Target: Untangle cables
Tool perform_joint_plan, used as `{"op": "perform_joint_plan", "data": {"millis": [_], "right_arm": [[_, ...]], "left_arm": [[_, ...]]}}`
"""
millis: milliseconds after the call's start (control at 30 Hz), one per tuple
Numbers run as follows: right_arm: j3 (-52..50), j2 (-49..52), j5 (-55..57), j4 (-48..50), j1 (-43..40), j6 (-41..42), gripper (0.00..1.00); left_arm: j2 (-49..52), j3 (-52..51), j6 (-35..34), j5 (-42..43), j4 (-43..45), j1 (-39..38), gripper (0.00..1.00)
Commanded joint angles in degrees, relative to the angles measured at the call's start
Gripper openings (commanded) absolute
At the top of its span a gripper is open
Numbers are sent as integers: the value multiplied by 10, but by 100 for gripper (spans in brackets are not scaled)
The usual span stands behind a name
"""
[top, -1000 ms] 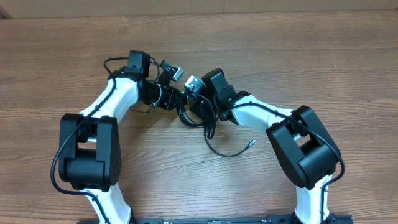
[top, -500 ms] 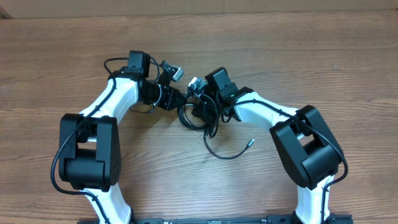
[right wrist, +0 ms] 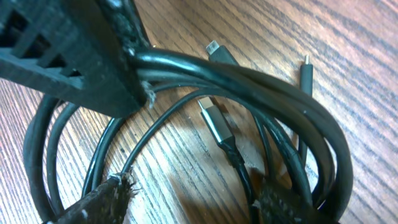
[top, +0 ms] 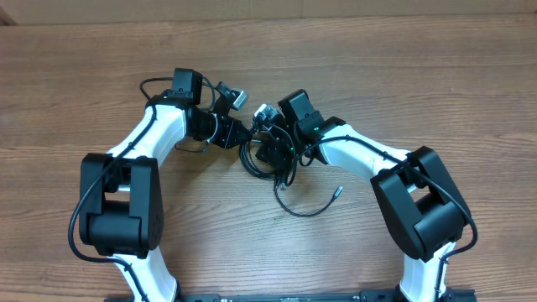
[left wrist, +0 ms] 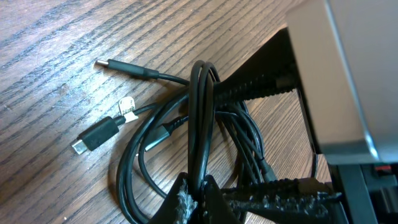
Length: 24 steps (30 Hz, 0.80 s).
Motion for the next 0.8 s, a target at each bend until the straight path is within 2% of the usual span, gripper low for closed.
{"op": "perform_joint_plan", "data": {"millis": [0, 267, 400, 767], "right_arm": [[-8, -21, -5, 12, 0, 0, 69], [-8, -20, 68, 43, 0, -9, 77], [-8, -18, 68, 42, 1, -34, 78], [-8, -31, 66, 33, 9, -35, 80]], "left_arm": [[5, 12, 9, 15, 2, 3, 4], [5, 12, 9, 15, 2, 3, 4], [5, 12, 9, 15, 2, 3, 4], [5, 12, 9, 15, 2, 3, 4]]}}
